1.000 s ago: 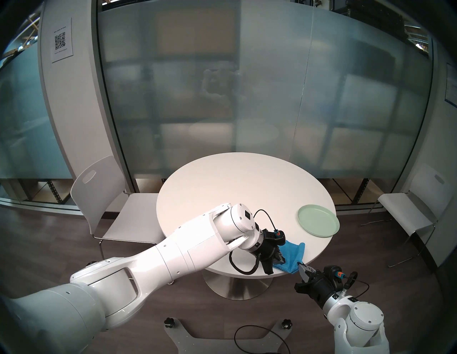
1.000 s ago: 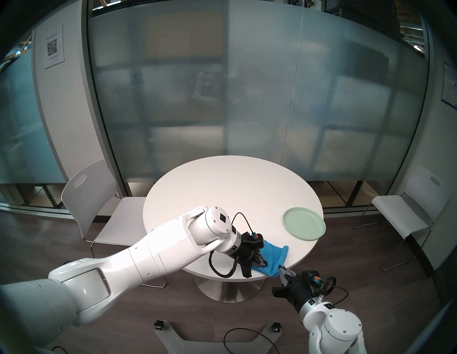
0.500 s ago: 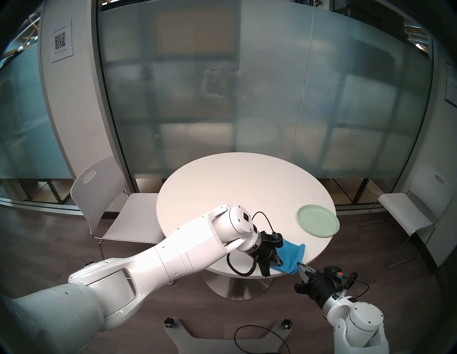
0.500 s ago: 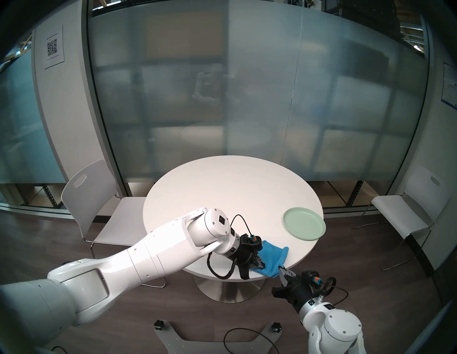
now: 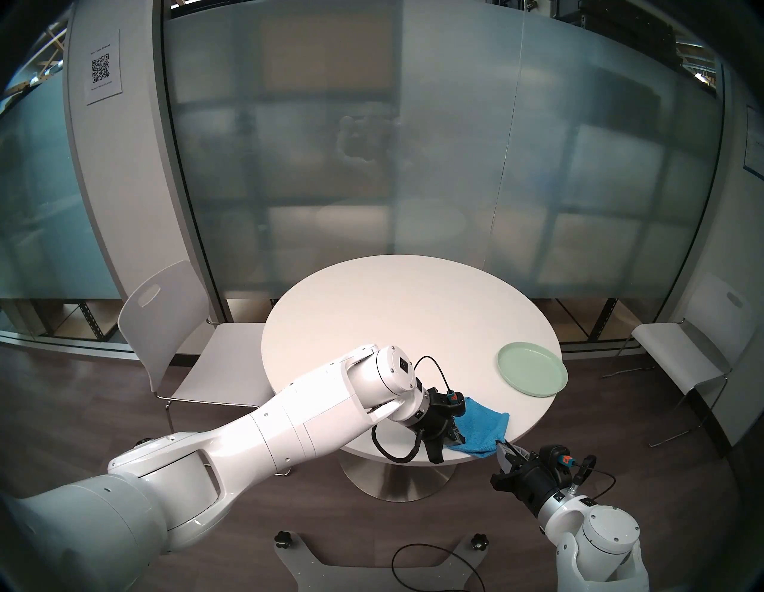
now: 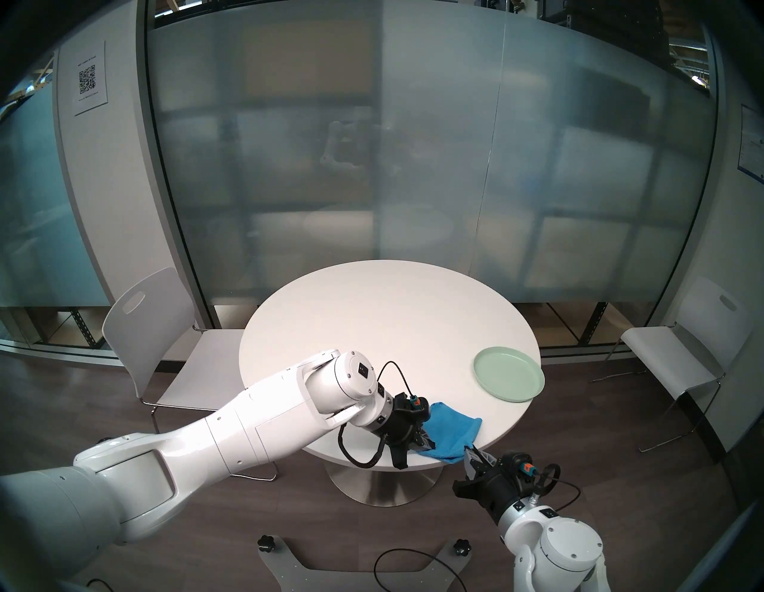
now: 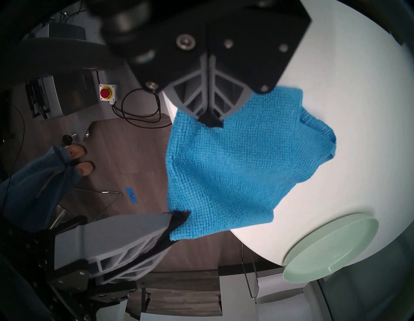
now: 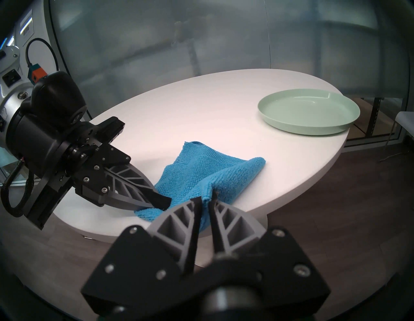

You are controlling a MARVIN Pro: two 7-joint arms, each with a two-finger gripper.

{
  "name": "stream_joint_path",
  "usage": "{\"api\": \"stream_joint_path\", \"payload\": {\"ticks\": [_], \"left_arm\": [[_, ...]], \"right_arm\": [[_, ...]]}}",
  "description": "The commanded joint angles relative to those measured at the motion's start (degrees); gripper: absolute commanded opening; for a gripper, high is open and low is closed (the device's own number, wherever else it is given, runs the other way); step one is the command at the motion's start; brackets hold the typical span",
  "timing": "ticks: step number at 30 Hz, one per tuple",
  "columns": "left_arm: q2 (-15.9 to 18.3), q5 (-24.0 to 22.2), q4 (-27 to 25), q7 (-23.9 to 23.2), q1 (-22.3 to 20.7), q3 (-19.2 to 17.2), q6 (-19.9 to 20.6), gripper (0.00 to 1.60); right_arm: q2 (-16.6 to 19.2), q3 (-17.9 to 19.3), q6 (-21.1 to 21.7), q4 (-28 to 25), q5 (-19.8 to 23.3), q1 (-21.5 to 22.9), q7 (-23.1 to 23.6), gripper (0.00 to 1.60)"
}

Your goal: Fold the napkin in half twice and place it beside the plate

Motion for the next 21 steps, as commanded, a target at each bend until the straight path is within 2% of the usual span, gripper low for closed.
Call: {"api": "stream_joint_path", "payload": {"ticks": [1,8,21], "left_arm": [[1.1,0.0,-0.3,0.3,0.0,-0.4,0.5,0.0],[2.7,-0.2,-1.1,0.5,0.3,-0.8,0.9,0.0],[5.9,-0.3,-3.8,0.9,1.2,-1.4,1.7,0.0]], "right_arm": [[0.5,1.9,-0.1,-2.9,1.0,-1.0,0.8,0.68],[0.8,5.6,-0.1,-3.9,2.4,-2.3,1.9,0.69],[0.4,8.0,-0.5,-4.4,3.5,-2.5,2.6,0.7]]}}
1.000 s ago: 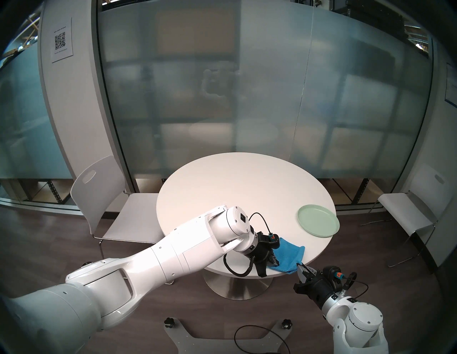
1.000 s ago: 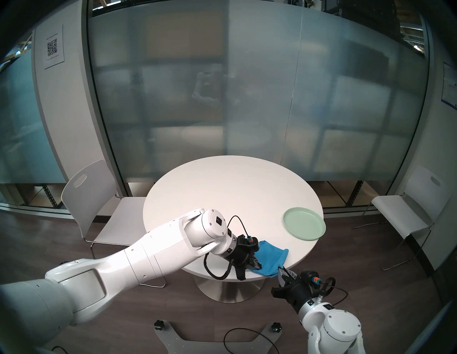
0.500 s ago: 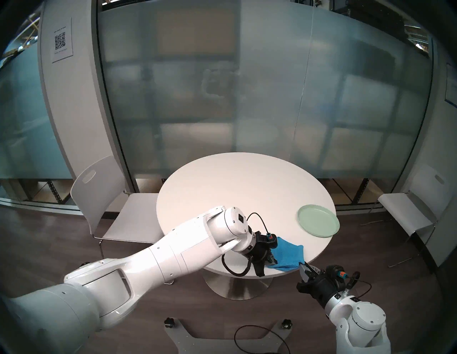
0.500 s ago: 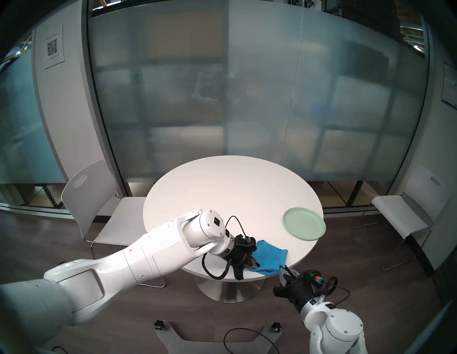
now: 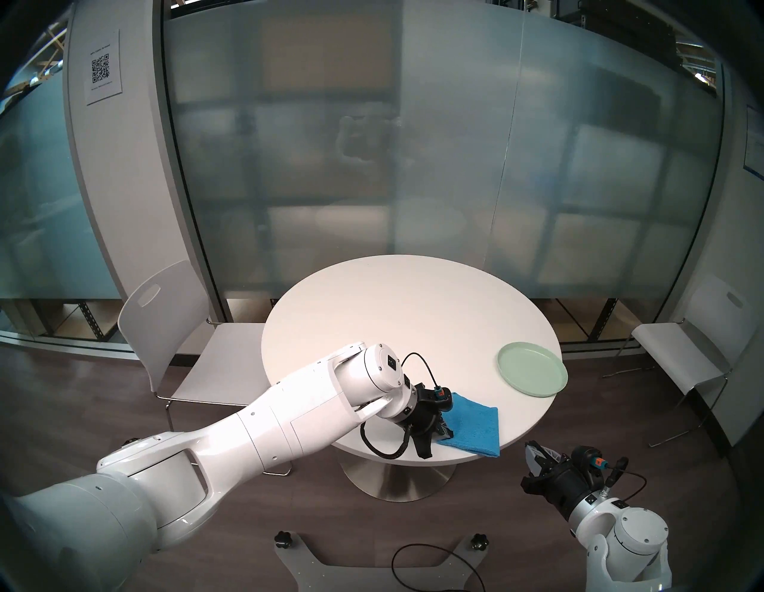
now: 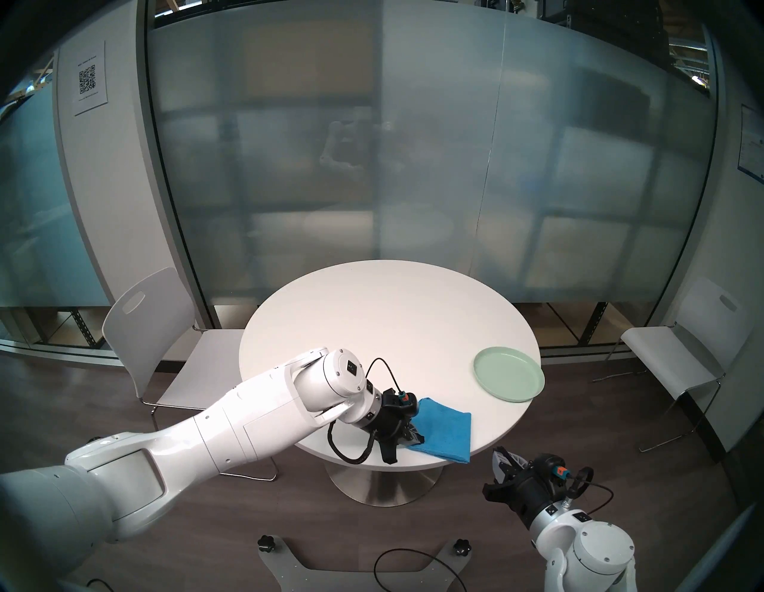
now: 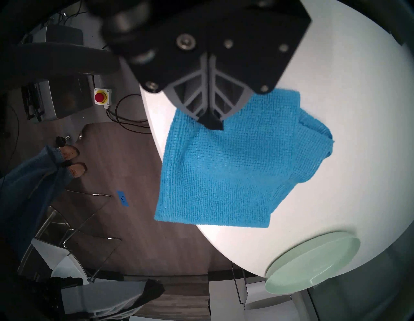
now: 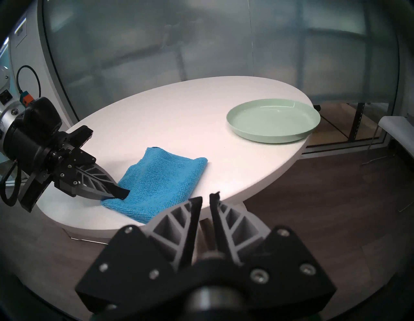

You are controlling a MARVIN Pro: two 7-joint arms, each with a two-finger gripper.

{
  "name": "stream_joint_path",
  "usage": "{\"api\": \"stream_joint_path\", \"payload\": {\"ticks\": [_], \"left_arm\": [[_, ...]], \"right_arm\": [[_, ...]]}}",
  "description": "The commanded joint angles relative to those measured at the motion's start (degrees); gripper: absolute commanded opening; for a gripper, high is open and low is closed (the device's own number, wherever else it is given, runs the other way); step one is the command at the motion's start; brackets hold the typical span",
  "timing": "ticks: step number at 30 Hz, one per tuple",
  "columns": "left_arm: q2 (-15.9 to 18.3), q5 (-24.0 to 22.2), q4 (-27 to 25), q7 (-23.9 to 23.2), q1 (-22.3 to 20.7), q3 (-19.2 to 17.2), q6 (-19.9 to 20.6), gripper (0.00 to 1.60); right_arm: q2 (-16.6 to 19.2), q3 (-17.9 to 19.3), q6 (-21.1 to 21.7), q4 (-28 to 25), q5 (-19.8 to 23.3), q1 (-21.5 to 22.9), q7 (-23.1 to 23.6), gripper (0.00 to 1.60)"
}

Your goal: Fold the napkin in half twice and place it beside the plate

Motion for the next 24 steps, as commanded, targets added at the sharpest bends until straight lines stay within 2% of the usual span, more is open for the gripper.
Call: {"api": "stream_joint_path", "payload": {"ticks": [1,15,24], "left_arm": [[3.0,0.0,-2.1,-0.2,0.8,-0.4,0.5,0.0],[10.1,-1.0,-6.6,0.6,2.7,-4.1,2.4,0.0],[14.3,-1.9,-7.6,1.1,4.1,-6.0,2.9,0.0]], "right_arm": [[-0.3,1.0,-0.6,-1.5,1.0,0.5,0.1,0.7],[-1.0,0.4,-1.4,-2.0,1.2,2.6,0.1,0.69],[-1.1,0.2,-1.6,-2.5,1.4,3.9,0.3,0.68]]}}
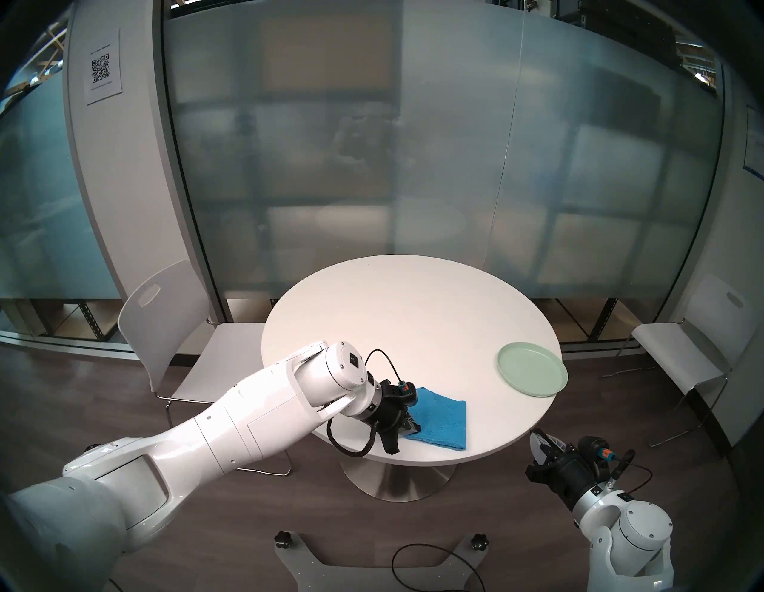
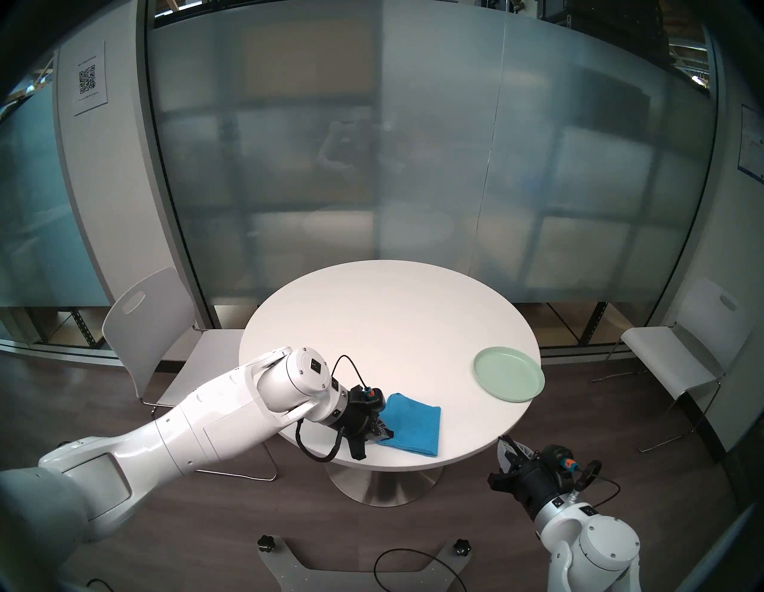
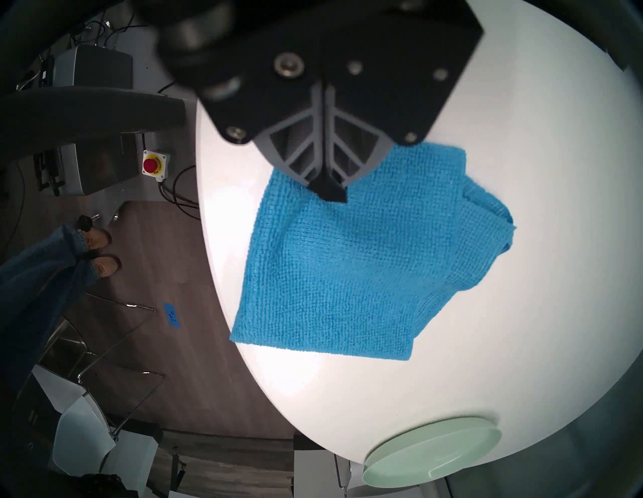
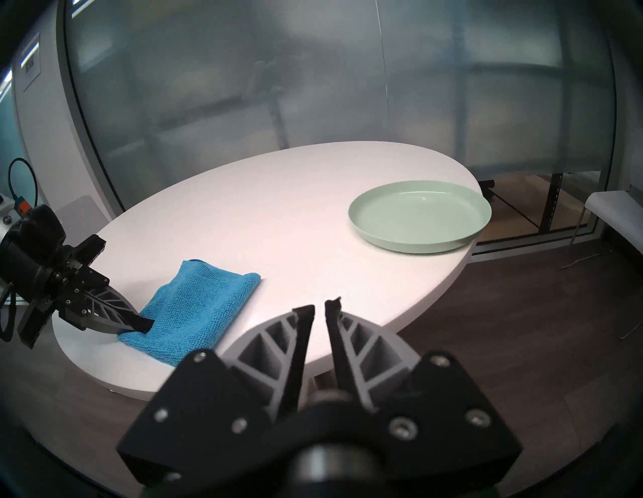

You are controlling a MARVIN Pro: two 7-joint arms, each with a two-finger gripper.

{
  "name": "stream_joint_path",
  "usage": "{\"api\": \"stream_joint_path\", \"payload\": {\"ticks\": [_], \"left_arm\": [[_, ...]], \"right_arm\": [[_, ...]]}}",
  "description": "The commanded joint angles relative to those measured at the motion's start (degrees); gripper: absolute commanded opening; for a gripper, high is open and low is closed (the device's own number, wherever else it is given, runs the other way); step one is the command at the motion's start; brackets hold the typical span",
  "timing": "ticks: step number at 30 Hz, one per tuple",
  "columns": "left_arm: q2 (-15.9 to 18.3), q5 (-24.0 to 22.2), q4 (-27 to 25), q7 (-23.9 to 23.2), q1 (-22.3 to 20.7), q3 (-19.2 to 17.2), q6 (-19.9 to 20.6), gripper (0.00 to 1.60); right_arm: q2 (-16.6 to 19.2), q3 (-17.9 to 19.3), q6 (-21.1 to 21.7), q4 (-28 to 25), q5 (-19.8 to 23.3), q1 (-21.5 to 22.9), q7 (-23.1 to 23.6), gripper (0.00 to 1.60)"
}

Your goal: Fold the napkin in half twice and place it beside the plate

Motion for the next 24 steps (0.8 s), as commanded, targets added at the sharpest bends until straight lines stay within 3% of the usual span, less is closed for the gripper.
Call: {"api": "stream_joint_path", "payload": {"ticks": [1,24], "left_arm": [[4.7,-0.4,-0.9,0.3,1.1,-1.7,0.4,0.0],[15.1,-3.7,-5.3,1.9,5.5,-6.2,0.8,0.0]], "right_arm": [[0.0,-0.3,-0.7,-1.7,0.4,1.8,0.0,0.68],[0.5,-2.0,0.1,-0.9,-0.9,3.6,0.2,0.69]]}}
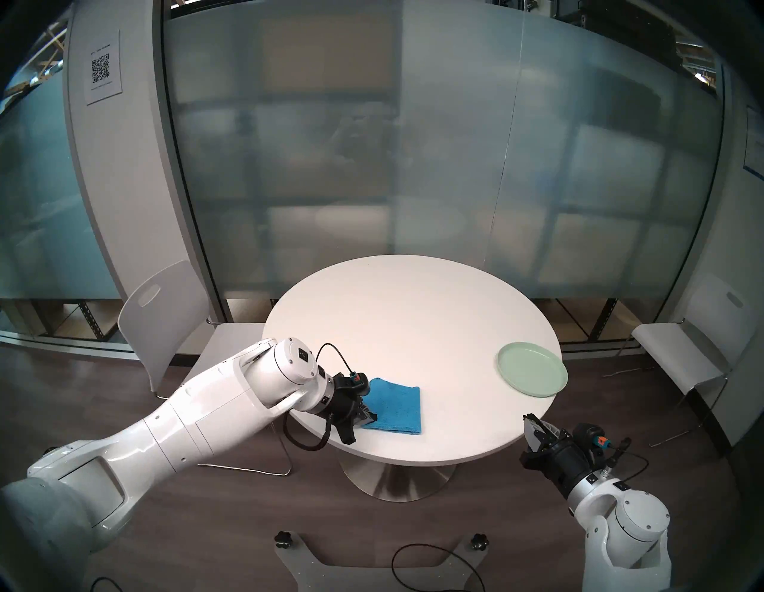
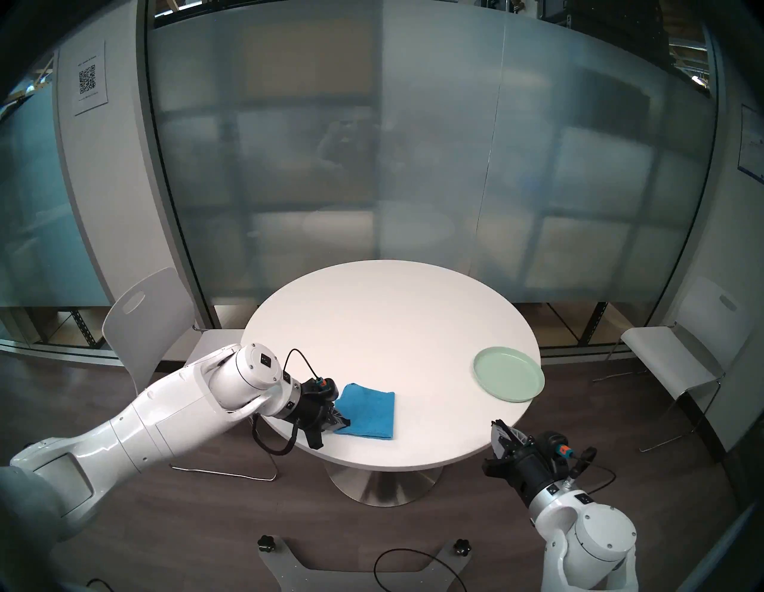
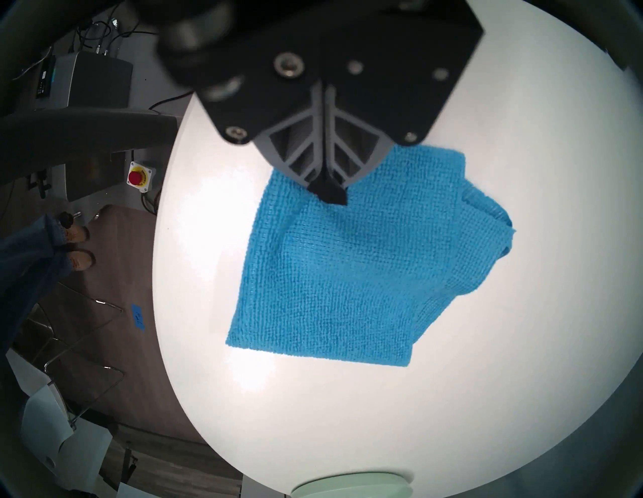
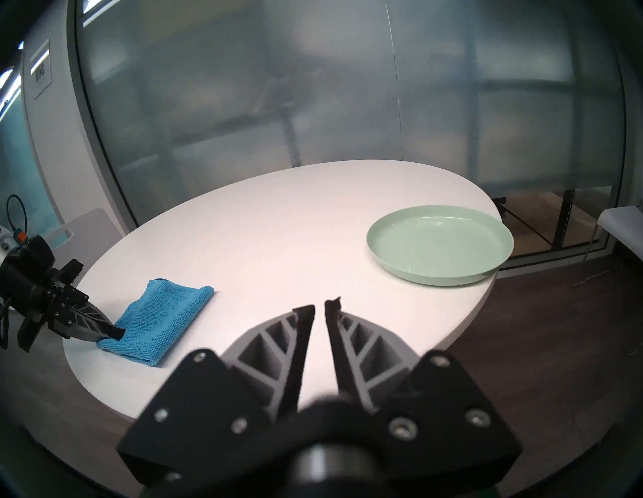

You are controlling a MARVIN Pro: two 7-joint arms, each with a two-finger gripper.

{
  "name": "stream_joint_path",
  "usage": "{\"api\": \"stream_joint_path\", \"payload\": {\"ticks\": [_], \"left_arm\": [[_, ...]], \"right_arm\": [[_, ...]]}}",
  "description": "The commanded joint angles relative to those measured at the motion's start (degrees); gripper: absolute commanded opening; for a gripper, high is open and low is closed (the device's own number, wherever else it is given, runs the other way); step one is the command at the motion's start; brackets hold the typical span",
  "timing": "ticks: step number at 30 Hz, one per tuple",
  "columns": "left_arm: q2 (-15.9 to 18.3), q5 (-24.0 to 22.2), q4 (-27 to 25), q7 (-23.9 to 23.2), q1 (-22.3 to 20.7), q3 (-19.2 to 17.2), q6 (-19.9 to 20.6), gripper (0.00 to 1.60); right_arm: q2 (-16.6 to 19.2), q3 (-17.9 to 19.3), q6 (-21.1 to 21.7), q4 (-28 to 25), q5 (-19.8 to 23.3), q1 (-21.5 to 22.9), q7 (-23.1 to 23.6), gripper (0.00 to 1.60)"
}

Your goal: Fold the napkin in half twice and place it beside the plate

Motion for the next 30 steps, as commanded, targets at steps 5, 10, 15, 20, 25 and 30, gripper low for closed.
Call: {"api": "stream_joint_path", "payload": {"ticks": [5,10,15,20,25,30], "left_arm": [[6.2,-2.0,-2.8,-0.5,2.7,-2.1,0.4,0.0],[6.7,-2.8,-3.8,1.3,3.7,-3.5,0.3,0.0],[5.8,-3.2,-4.3,2.0,3.6,-3.9,0.3,0.1],[5.7,-3.3,-5.0,2.0,3.2,-4.0,0.4,0.14],[6.5,-3.6,-6.0,1.9,2.5,-4.5,0.5,0.16],[6.9,-4.1,-7.4,1.7,2.1,-5.1,0.7,0.16]], "right_arm": [[0.4,-0.6,0.4,-0.8,-0.7,1.3,-0.3,0.69],[0.3,-0.7,0.5,-0.7,-0.9,1.3,-0.4,0.7],[0.1,-0.8,0.3,-0.6,-0.9,1.3,-0.5,0.7],[0.0,-0.8,0.0,-0.3,-0.9,1.3,-0.6,0.7],[-0.1,-0.6,-0.4,-0.1,-0.7,1.0,-0.7,0.7],[-0.2,-0.7,-0.4,-0.3,-0.7,0.9,-0.7,0.7]]}}
